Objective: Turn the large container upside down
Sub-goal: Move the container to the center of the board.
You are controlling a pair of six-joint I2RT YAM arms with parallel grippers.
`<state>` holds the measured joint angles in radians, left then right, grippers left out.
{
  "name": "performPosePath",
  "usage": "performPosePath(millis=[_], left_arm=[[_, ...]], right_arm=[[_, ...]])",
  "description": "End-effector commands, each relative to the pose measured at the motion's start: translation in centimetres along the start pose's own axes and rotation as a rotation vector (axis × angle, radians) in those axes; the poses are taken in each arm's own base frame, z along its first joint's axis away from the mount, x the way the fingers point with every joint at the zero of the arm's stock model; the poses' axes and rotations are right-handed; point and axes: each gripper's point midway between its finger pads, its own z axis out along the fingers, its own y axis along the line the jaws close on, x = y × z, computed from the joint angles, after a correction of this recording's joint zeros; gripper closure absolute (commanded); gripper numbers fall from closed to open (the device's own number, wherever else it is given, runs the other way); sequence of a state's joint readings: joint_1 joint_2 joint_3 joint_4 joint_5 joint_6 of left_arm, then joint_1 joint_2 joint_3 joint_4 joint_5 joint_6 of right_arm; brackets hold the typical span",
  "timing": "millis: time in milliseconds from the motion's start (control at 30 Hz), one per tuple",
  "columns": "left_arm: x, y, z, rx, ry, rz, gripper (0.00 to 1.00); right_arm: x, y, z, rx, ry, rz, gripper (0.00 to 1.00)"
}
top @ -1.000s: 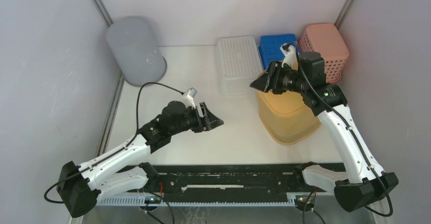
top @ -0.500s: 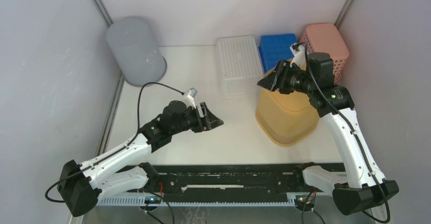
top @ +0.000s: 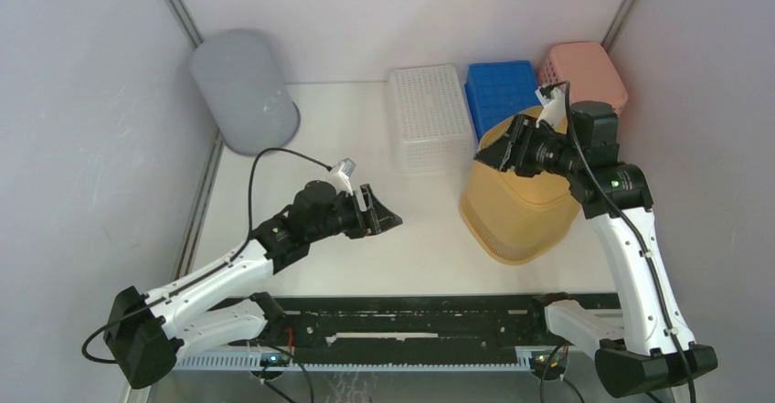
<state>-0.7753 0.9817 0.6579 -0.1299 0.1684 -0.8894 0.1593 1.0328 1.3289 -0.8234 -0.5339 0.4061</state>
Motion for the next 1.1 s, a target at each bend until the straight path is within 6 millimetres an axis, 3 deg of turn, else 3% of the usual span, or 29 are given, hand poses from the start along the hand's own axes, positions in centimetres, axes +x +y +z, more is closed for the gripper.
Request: performPosePath(millis=[0, 300, 433, 567, 800, 900, 1067], left_arm=[[-1.3, -1.7, -0.4, 0.056, -0.036, 0.026, 0.25], [-1.4, -1.9, -0.5, 0.06, -0.039, 0.025, 0.26], [-1.5, -2.0, -0.4, 0.062, -0.036, 0.025, 0.26], [-1.6, -2.3, -0.6, 0.066, -0.035, 0.028, 0.26], [-1.8, -2.8, -1.0, 0.067, -0.025, 0.042, 0.26], [-1.8, -2.9, -1.0, 0.066, -0.021, 0.047, 0.26], [-1.5, -3.1, -1.0, 0.075, -0.001, 0.042, 0.26]], right_arm=[[0.8, 2.1, -1.3, -0.068, 0.02, -0.036, 0.39], [3.2, 3.8, -1.6, -0.124, 0.07, -0.047, 0.39], [2.6, 3.9, -1.6, -0.121, 0.045, -0.043, 0.39], [0.7, 3.4, -2.5, -0.082, -0.018, -0.046, 0.39], [-2.6, -0.7, -6.3, 0.165, -0.183, -0.053, 0.4], [-2.2, -2.1, -7.3, 0.24, -0.201, -0.045, 0.41], [0.4, -4.1, -7.7, 0.315, -0.168, -0.009, 0.47]])
